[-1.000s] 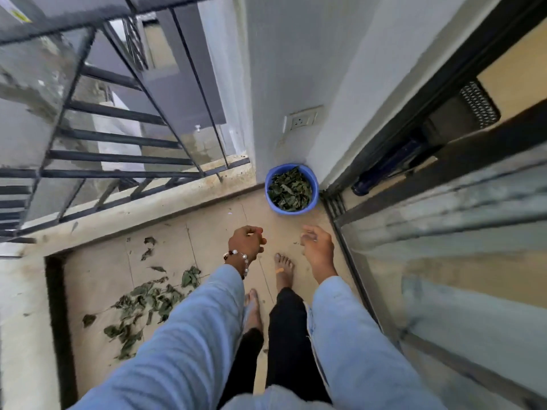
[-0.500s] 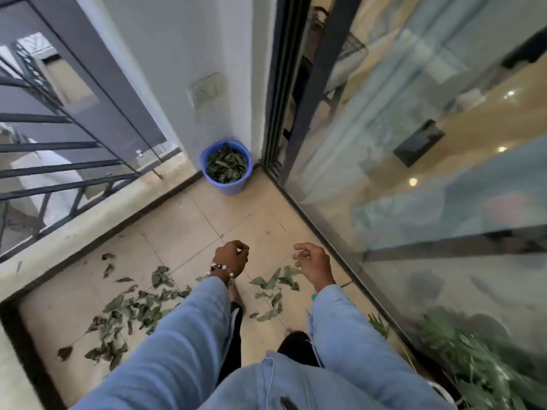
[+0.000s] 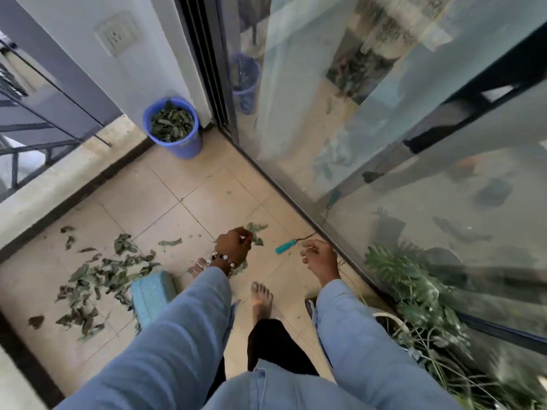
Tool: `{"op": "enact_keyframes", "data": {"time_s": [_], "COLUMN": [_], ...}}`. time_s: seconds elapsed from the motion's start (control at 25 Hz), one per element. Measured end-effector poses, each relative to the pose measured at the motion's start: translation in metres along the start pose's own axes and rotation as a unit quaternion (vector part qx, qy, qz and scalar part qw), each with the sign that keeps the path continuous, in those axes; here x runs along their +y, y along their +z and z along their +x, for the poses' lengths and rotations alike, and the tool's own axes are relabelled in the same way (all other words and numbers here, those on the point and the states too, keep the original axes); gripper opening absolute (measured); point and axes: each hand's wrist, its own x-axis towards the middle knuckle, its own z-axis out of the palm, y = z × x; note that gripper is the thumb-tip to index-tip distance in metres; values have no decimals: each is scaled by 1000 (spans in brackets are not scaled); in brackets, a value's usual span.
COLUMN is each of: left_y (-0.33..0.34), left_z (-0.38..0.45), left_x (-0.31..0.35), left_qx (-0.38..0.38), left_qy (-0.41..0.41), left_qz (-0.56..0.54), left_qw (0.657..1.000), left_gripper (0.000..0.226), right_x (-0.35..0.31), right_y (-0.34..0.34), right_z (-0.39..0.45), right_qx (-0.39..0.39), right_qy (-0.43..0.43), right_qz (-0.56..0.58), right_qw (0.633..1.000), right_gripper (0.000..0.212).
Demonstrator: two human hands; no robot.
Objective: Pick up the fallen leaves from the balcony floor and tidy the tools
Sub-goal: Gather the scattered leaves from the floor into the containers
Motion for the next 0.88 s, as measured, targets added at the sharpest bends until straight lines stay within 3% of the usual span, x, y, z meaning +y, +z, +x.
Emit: {"op": "enact_keyframes", "data": {"time_s": [0.24,0.48,0.72,0.88], "left_y": [41,91,173,236], "left_z": [-11,55,175,252], "left_x": [-38,-137,-238,-314], "left_qx": [29,32,56,87], "left_qy": [-54,-145,-182,-228], "left_qz": [-7,-96,-113,-190], "left_qw": [998,984,975,951], "left_gripper": [18,24,16,17], "right_x": [46,79,169,228], "right_y": [10,71,203,294], "right_z": [15,94,246,336], "right_qx": [-54,-80,-103,-75], "right_qy": [-8,-36,-62,-95], "right_qz": [-51,-150,-209,-294], "right_qw": [997,985,970,948], "right_gripper": [24,20,16,40]}}
